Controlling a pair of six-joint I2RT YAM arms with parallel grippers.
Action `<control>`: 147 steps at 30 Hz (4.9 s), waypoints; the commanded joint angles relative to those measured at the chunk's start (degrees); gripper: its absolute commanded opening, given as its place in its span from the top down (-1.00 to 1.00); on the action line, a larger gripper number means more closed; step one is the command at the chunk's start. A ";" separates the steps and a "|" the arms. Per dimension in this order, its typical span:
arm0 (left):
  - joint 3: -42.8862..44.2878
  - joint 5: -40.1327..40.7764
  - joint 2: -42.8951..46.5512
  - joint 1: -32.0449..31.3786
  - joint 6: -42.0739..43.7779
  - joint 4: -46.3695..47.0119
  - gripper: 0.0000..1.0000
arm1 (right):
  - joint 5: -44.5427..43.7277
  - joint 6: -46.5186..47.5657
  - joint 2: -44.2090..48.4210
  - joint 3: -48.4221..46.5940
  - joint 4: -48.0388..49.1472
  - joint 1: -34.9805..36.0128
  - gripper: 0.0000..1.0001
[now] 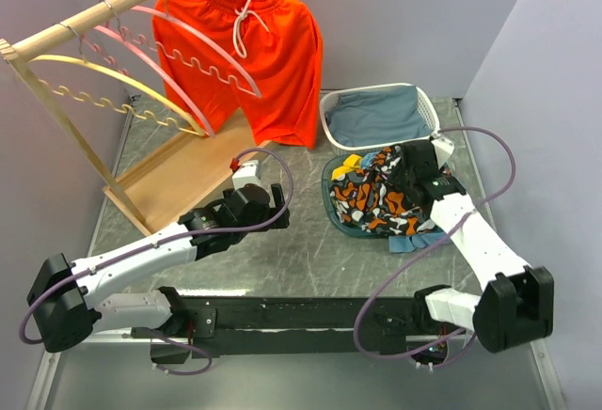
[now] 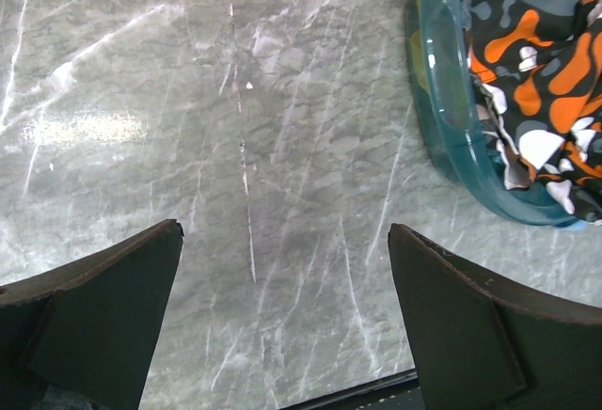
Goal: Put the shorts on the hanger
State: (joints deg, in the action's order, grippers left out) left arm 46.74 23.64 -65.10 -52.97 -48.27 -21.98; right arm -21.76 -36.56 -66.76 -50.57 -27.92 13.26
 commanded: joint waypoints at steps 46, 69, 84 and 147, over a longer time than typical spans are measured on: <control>4.34 -10.18 20.70 1.91 0.20 -14.49 -0.59 | 28.35 5.18 6.73 -27.32 -21.91 18.47 1.00; -6.76 5.17 4.56 -14.88 -17.46 11.53 -0.62 | 26.42 9.31 3.04 -31.17 -26.30 18.56 1.00; 0.36 19.42 -13.28 -16.46 -26.17 15.30 -0.39 | 27.21 8.70 3.04 -33.28 -27.54 18.56 1.00; 22.34 8.45 -7.06 -2.40 0.28 -10.36 0.58 | 13.94 -2.20 17.10 -3.93 -8.56 17.86 -0.46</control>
State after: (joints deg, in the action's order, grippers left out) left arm 68.64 34.28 -72.40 -55.42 -48.77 -35.70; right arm -0.49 -34.87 -50.76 -56.23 -39.09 28.56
